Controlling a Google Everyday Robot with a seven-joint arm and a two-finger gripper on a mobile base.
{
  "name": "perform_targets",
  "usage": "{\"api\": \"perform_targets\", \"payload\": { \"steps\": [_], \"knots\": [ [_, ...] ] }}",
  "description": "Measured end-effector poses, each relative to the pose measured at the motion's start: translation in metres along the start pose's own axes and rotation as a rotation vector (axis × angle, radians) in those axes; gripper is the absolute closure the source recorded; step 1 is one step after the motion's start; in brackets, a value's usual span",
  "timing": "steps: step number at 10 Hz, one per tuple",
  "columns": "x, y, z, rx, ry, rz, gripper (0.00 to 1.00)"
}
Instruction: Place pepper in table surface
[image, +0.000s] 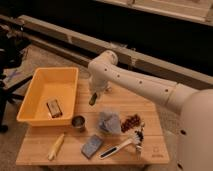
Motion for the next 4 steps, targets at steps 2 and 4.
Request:
{"api": "perform_targets", "payload": {
  "steps": [2, 4],
  "knots": [
    [0.0033, 0.0016, -0.0012, 0.006, 0.005, 0.013, 0.20],
    [0.0018, -0.0003, -0.0007, 0.006, 0.003, 0.010, 0.20]
  ]
}}
